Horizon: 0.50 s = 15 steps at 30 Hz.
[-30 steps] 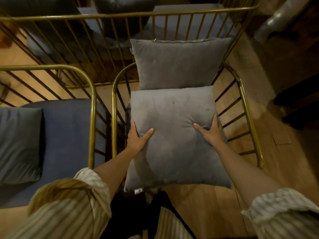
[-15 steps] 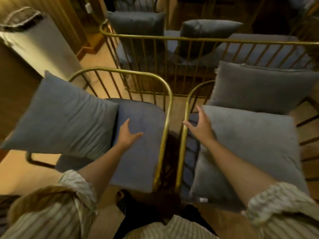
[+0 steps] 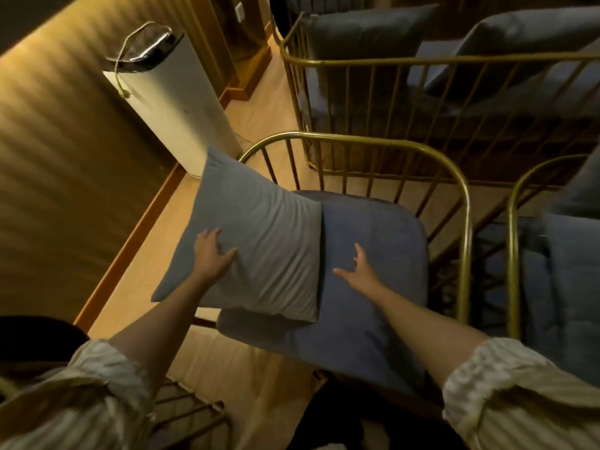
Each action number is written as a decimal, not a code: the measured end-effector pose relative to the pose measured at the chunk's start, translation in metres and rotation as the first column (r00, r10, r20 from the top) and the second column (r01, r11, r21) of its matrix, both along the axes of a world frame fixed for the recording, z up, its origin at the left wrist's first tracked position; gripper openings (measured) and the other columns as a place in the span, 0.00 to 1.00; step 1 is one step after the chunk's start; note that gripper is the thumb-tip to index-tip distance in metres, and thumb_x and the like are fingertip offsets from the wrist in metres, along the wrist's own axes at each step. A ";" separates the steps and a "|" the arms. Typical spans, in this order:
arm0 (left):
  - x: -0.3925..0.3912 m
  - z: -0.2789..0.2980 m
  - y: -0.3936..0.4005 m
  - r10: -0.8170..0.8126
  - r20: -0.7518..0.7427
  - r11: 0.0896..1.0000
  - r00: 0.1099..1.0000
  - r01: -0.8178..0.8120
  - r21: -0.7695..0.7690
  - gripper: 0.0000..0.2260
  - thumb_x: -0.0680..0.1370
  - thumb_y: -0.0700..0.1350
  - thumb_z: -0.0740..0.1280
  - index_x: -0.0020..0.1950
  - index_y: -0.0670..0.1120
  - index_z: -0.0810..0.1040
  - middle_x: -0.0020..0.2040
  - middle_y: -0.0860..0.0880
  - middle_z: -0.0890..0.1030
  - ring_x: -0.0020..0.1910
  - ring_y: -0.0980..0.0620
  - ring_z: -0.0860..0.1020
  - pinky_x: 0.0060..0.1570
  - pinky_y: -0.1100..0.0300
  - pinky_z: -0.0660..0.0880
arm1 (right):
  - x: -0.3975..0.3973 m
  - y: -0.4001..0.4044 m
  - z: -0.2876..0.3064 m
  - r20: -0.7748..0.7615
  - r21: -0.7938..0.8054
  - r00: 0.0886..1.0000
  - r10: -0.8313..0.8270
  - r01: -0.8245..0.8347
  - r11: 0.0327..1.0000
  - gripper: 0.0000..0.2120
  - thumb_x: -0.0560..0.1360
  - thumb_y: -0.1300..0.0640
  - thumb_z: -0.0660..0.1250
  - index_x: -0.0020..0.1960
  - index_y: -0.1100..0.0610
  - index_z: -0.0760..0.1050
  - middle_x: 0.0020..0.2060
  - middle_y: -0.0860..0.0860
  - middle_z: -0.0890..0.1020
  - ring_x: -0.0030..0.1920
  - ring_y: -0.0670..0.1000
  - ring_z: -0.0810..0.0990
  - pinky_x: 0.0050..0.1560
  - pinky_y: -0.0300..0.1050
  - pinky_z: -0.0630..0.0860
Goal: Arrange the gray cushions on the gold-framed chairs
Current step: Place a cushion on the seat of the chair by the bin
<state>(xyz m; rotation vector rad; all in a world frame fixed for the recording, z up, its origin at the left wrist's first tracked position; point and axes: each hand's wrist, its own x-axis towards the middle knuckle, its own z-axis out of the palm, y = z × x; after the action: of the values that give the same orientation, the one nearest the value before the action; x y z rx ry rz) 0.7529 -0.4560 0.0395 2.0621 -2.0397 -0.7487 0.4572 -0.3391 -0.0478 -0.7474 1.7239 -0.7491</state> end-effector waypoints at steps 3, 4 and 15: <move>0.026 -0.009 -0.032 0.032 0.062 0.999 0.998 -0.032 -0.001 0.39 0.69 0.54 0.77 0.73 0.40 0.65 0.72 0.38 0.68 0.72 0.37 0.64 0.71 0.42 0.62 | 0.026 -0.019 -0.018 0.016 0.120 1.000 -0.005 0.003 0.993 0.43 0.77 0.55 0.71 0.80 0.61 0.47 0.80 0.58 0.55 0.78 0.59 0.57 0.74 0.52 0.62; 0.033 -0.013 -0.041 0.040 0.062 0.999 0.997 -0.041 0.007 0.42 0.67 0.59 0.77 0.72 0.41 0.66 0.71 0.39 0.69 0.70 0.37 0.66 0.69 0.40 0.65 | 0.033 -0.025 -0.026 0.033 0.151 0.999 -0.003 -0.002 0.989 0.42 0.77 0.53 0.70 0.80 0.60 0.47 0.80 0.58 0.55 0.78 0.60 0.58 0.71 0.52 0.66; 0.076 -0.089 -0.105 0.147 -0.122 0.988 0.982 -0.140 0.059 0.63 0.53 0.76 0.74 0.77 0.65 0.40 0.72 0.47 0.70 0.69 0.40 0.72 0.64 0.33 0.69 | 0.071 -0.090 -0.134 0.172 0.304 0.979 -0.108 0.052 0.951 0.60 0.62 0.19 0.59 0.77 0.63 0.60 0.75 0.60 0.68 0.72 0.59 0.69 0.73 0.55 0.66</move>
<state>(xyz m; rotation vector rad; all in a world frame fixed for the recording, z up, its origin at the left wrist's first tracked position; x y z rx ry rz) 0.8292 -0.5608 -0.0499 2.1026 -1.8021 -0.8876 0.5280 -0.4288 -0.1821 -0.3885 1.6547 -0.5758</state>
